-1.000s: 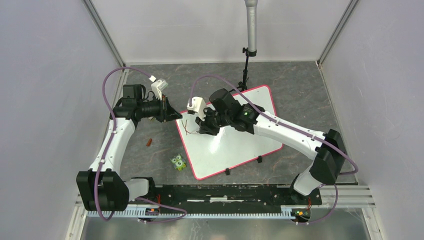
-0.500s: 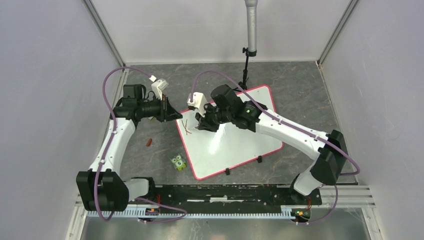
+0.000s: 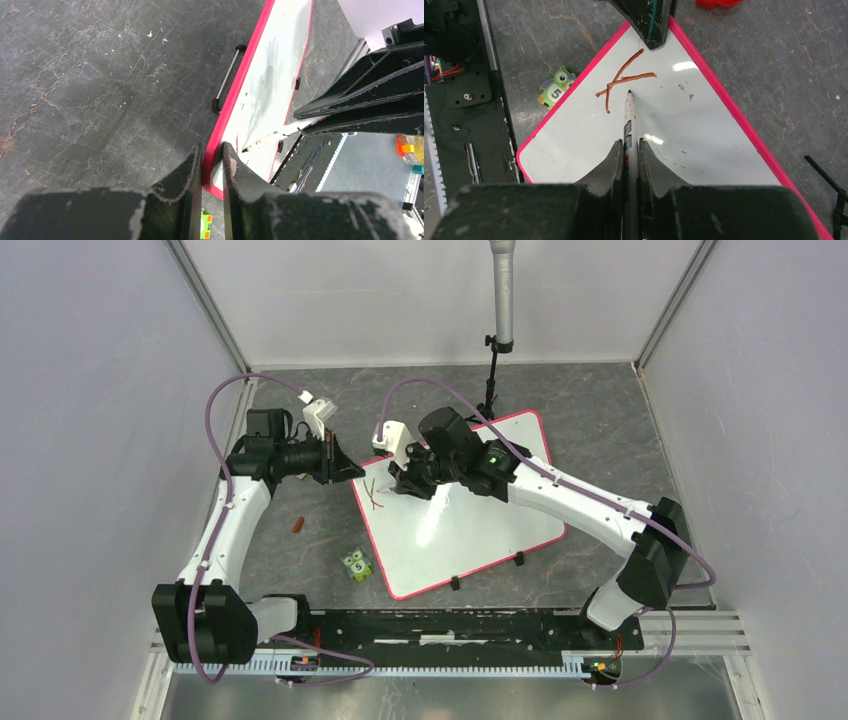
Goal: Write a sentence on the whiteboard
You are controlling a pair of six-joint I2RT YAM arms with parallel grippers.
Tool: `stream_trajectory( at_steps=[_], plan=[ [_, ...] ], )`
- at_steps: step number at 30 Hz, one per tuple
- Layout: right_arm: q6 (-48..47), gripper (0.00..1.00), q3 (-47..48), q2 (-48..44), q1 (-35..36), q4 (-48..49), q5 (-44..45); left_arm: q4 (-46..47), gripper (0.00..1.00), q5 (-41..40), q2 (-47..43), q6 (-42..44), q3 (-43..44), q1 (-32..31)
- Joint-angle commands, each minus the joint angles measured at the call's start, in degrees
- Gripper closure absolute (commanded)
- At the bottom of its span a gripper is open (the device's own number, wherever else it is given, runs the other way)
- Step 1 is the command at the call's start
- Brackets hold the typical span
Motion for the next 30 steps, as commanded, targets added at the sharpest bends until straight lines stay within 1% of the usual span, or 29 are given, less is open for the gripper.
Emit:
stream_trajectory(
  at_steps=[1,12,22,30],
  plan=[
    [-1.39,1.0,2.56,0.7,-0.56,0.28,2.3,-0.04,0.98,-1.37,-0.58,-1.65,0.27,-1.17],
    [-2.53,1.0,1.23,-1.14,-2.71,-1.91,3.22,0.0,0.98,-1.47,-0.39,-1.54,0.28,-1.26],
    [-1.64,1.0,0.01,-0.49,-2.24,-1.71,-0.3,-0.11,0.98,-1.56,0.02,-1.47,0.54,-1.35],
    [-2.18,1.0,-3.91,-1.25,-0.98,-2.05,-1.08,-0.12,0.97,-1.65,-0.01,-1.34,0.46,-1.3]
  ],
)
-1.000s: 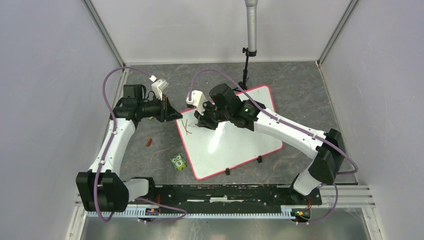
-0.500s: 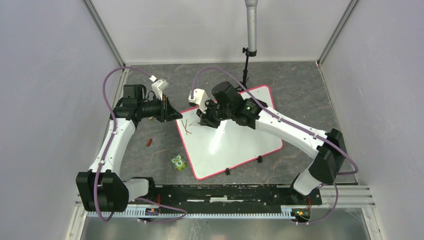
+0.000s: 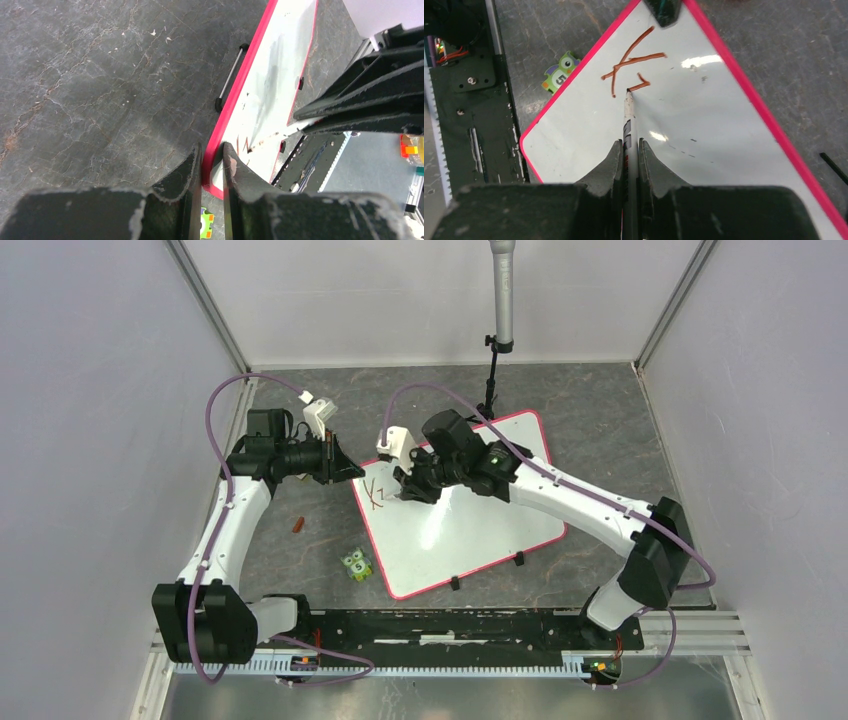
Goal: Write a sentence on the whiteboard
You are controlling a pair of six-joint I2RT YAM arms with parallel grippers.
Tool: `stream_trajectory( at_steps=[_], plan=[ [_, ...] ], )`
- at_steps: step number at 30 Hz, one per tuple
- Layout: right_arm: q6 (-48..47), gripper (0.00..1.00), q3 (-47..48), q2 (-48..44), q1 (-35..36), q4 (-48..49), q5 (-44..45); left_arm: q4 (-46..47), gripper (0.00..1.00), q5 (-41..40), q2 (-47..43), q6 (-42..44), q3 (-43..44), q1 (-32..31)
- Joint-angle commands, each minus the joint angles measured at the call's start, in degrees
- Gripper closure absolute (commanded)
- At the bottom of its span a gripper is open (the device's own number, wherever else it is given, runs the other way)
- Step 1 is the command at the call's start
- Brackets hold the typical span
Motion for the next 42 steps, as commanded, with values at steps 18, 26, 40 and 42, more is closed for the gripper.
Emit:
stream_trajectory(
  at_steps=[18,26,40,42],
  plan=[
    [-2.6,1.0,7.61,-0.09,0.41,-2.69,3.45,-0.1,0.98,-0.84,0.28,-1.48,0.8,-1.6],
    [-2.96,1.0,8.84,1.96,0.29,-2.04,3.68,-0.08,0.98,-1.06,0.41,-1.45,0.8,-1.69],
    [-2.96,1.0,5.29,1.19,0.29,-2.48,2.91,-0.28,0.97,-1.33,1.3,-1.08,1.24,-1.79],
    [-2.87,1.0,5.5,0.6,0.28,-2.81,2.5,-0.28,0.98,-1.33,1.39,-1.1,1.33,-1.84]
  ],
)
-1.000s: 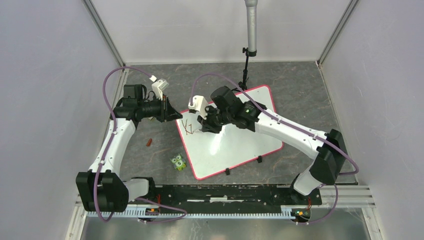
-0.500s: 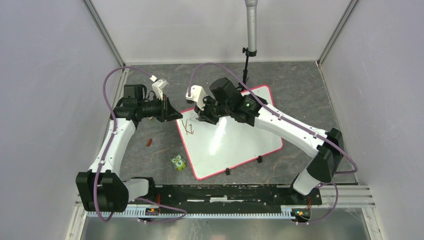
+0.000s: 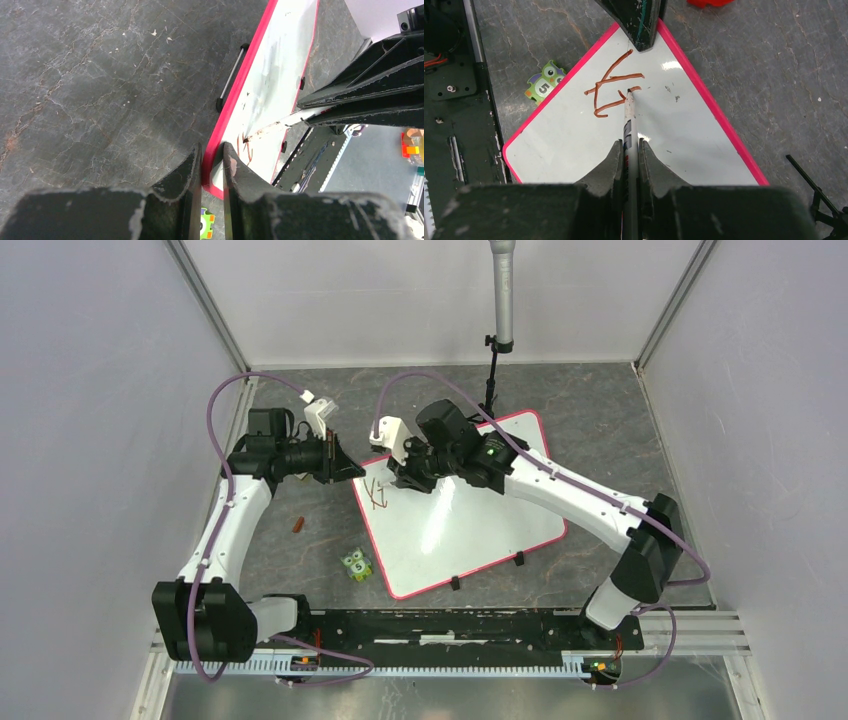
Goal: Write a sentence on the whiteboard
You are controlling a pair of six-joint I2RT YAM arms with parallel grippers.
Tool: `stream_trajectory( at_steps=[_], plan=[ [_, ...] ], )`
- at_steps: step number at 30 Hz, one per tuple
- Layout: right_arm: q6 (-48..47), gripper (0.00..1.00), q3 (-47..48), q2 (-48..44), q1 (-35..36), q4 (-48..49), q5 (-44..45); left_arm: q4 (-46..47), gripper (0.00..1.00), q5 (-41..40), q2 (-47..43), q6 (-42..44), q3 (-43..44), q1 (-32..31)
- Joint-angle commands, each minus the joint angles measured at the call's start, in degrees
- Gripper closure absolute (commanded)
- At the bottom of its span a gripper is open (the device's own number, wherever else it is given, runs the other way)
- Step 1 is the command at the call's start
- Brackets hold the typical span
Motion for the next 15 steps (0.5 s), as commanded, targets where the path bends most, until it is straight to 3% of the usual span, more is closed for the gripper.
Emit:
stream_trajectory(
  at_steps=[1,15],
  plan=[
    [-0.44,1.0,-0.19,-2.39,-0.11,-0.22,-0.13,-0.31,0.98,-0.8,0.97,-1.12,1.22,-1.57],
    [-1.19,1.0,-3.54,-4.33,-0.46,1.02,1.4,-0.42,0.98,-1.15,0.93,-1.19,1.13,-1.64]
  ],
)
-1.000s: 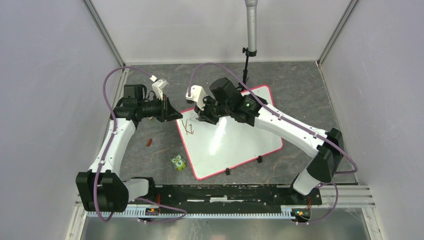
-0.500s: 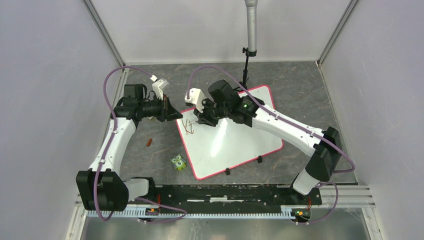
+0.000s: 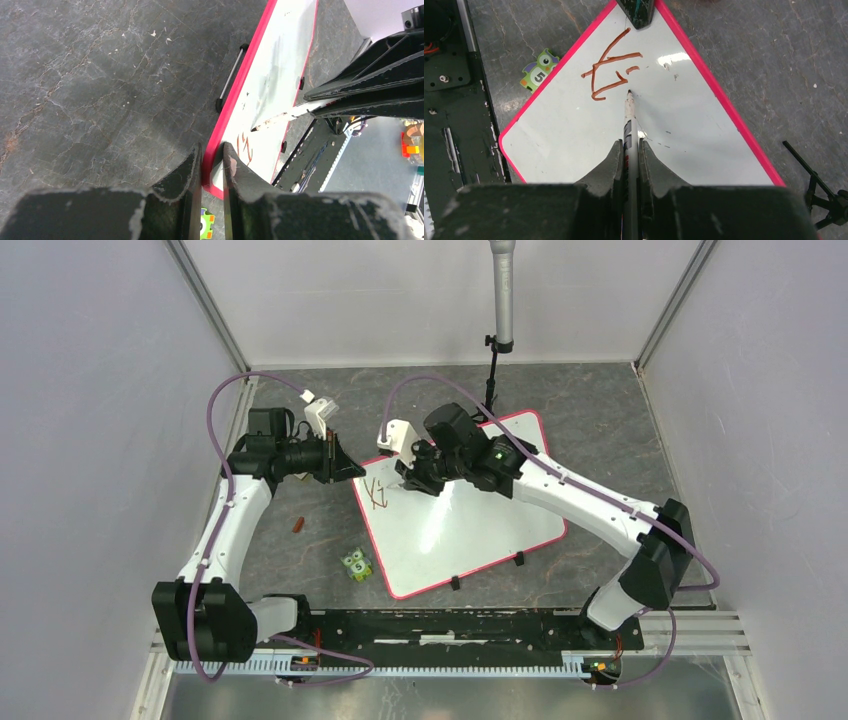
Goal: Write a sentence on the whiteboard
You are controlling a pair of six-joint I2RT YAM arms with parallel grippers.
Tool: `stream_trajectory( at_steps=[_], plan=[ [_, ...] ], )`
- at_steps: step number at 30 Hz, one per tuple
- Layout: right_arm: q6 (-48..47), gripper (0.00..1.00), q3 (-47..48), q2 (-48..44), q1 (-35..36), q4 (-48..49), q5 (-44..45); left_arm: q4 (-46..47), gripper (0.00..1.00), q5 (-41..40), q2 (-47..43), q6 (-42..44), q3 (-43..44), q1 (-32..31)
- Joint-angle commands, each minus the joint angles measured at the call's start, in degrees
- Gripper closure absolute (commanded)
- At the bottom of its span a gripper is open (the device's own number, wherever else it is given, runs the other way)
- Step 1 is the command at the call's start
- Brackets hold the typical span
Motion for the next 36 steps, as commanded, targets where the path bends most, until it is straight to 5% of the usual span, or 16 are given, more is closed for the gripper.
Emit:
stream_trajectory(
  at_steps=[1,19,36],
  plan=[
    [-0.78,1.0,-0.86,-1.18,-0.2,1.47,0.84,-0.36,0.98,-1.19,0.75,-1.18,0.87,-1.51],
    [1.33,1.0,-7.18,-3.04,-0.2,3.0,-1.75,-0.53,0.98,-1.46,0.93,-0.89,0.87,-1.69],
    [0.63,1.0,-0.03,-0.46,-2.81,3.77,-0.25,-0.56,0.97,-1.81,1.2,-1.01,1.04,-1.75]
  ],
)
